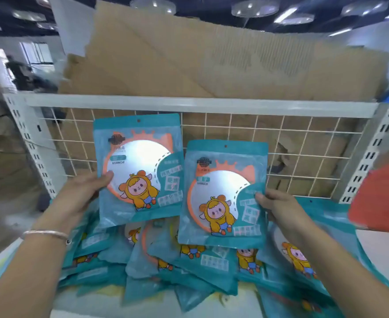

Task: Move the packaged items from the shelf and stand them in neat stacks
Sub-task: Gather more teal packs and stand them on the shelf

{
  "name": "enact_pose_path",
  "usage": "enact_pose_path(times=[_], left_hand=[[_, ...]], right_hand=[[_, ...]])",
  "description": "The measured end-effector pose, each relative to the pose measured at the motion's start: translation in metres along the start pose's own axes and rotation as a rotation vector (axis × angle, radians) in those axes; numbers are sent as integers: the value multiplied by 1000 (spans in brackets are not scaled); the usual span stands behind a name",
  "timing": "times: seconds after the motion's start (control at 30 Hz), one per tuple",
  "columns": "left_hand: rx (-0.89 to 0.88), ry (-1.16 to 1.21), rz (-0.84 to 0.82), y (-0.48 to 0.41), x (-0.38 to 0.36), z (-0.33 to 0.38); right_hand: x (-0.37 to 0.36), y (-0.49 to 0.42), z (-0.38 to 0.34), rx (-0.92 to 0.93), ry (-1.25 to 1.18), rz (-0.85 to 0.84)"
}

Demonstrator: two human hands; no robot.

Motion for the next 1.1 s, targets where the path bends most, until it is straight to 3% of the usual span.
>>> enact_pose_path(times=[0.23,0.63,0.87,1.1], left_hand=[[-23,130,-244,17,-166,-15],[-24,186,-632,140,-468,-30],[-98,163,-639,211,-586,-33],[-92,173,-670,235,-672,-34]], right_hand=[[144,82,-16,169,-65,408],[387,303,25,177,-18,889],[467,391,37,189,-25,1028],[532,418,68,162,-58,1119]])
Point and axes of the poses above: each hand's wrist, its own y-axis away from the middle knuckle, its own x-axis out of the back of the hand, z = x × y, the point moved 7 cm from there along -y, towards the middle knuckle, and after that the axes turned 8 degrees about -z, right-handed, at the moved point
